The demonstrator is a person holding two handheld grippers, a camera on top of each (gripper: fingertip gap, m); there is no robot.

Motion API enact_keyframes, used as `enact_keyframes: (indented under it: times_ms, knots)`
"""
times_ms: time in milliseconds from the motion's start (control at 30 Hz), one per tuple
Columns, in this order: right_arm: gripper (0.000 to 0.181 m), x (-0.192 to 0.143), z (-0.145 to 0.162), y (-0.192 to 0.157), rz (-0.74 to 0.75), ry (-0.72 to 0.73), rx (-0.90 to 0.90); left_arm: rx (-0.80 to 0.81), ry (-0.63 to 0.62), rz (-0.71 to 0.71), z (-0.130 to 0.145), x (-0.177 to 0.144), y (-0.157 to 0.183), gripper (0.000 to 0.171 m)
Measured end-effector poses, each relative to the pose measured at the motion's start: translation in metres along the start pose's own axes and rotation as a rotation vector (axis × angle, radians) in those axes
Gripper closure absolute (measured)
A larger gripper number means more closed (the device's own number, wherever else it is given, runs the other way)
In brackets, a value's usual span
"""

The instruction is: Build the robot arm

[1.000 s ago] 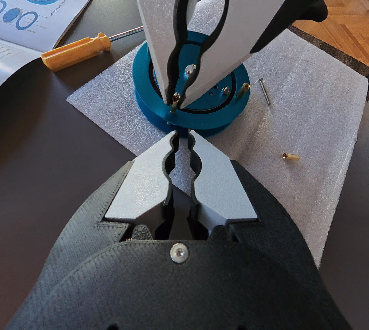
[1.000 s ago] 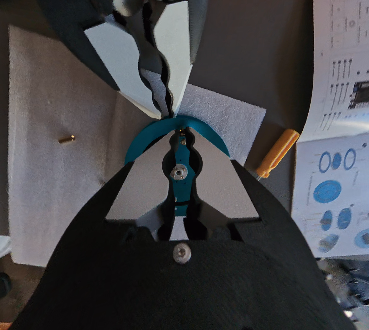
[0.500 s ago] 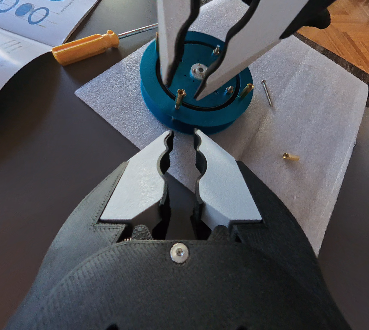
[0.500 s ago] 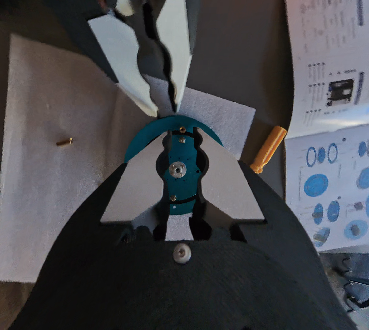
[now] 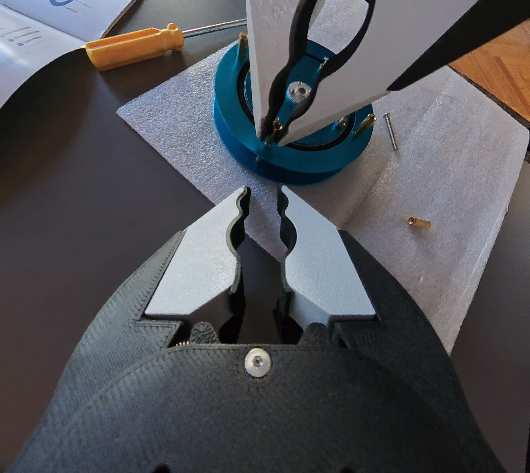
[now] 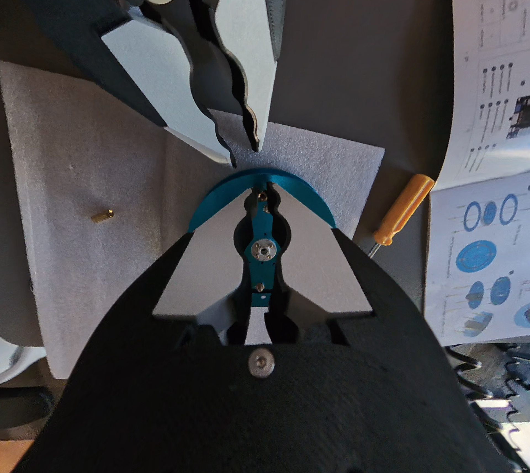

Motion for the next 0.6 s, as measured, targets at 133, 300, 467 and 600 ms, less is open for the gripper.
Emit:
enact_keyframes:
  times_ms: [133, 300, 467, 600]
  knots:
    - [0.175, 0.0, 0.004, -0.001, 0.02, -0.021, 0.167, 0.014, -0.016, -0.015, 0.0, 0.0, 0.0, 0.156]
    - [0.174, 0.0, 0.005, -0.007, 0.118, -0.074, 0.519, 0.004, -0.024, -0.021, 0.0, -0.002, -0.002, 0.158]
    - [0.176, -0.001, 0.0, -0.013, 0.173, -0.137, 0.636, 0.009, -0.035, -0.035, 0.001, -0.005, -0.001, 0.156]
    - [0.169, -0.006, -0.004, -0.009, 0.177, -0.109, 0.389, 0.001, -0.032, -0.031, 0.003, -0.006, 0.002, 0.152]
Point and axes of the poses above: each gripper's, where its closed fingertips meet, x out along the fingers, z out of its underside, y = z × x across the jaws, the point moved 8 cm from there along -x, back along the fingers, and after that the axes turned 12 degrees about z, right-handed, at the moved point
